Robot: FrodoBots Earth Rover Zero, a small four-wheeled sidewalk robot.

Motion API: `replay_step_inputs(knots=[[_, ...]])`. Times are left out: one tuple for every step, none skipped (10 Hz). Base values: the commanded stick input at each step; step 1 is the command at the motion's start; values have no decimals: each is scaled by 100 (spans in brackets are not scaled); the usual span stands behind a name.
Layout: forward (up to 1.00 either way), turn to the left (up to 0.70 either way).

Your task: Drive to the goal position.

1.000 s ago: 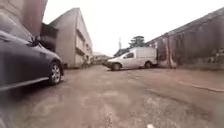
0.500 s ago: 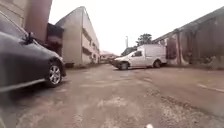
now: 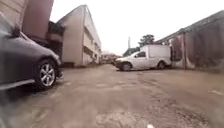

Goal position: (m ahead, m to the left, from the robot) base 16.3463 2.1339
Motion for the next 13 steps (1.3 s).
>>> replay_step_inputs(knots=[[85,0],[85,1],[85,25],[85,34],[85,0],[85,0],[85,0],[85,0],[85,0],[85,0],[85,0],[85,0],[85,2]])
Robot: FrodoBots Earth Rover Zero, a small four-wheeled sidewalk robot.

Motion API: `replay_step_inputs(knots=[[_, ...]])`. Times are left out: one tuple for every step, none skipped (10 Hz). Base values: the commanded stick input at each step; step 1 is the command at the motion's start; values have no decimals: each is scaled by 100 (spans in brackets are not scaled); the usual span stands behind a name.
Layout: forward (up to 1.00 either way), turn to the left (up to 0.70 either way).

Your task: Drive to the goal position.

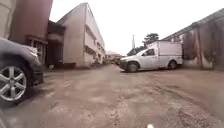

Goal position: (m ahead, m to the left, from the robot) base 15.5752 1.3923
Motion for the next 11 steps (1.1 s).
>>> replay_step_inputs(knots=[[85,7],[85,12],[85,11],[85,5],[85,0],[85,0],[85,0],[85,0],[85,0],[85,0],[85,0]])
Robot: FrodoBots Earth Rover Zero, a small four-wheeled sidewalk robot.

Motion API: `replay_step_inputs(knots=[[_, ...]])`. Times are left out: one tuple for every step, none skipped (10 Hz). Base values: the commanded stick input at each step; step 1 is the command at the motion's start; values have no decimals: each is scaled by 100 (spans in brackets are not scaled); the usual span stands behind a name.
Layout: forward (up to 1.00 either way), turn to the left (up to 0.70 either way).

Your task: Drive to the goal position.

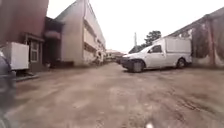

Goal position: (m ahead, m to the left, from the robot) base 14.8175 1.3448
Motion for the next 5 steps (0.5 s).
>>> replay_step_inputs(knots=[[85,0],[85,0],[85,0],[85,0],[85,0]])
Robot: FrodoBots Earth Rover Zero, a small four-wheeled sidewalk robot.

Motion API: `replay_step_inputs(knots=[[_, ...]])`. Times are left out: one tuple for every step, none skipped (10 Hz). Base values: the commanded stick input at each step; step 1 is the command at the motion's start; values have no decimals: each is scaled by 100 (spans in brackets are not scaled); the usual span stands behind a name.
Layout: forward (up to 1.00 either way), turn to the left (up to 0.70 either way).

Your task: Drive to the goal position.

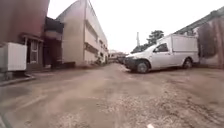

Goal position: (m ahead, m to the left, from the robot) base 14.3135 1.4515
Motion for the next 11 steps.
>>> replay_step_inputs(knots=[[85,0],[85,0],[85,0],[85,0],[85,0],[85,0],[85,0],[85,0],[85,0],[85,0],[85,0]])
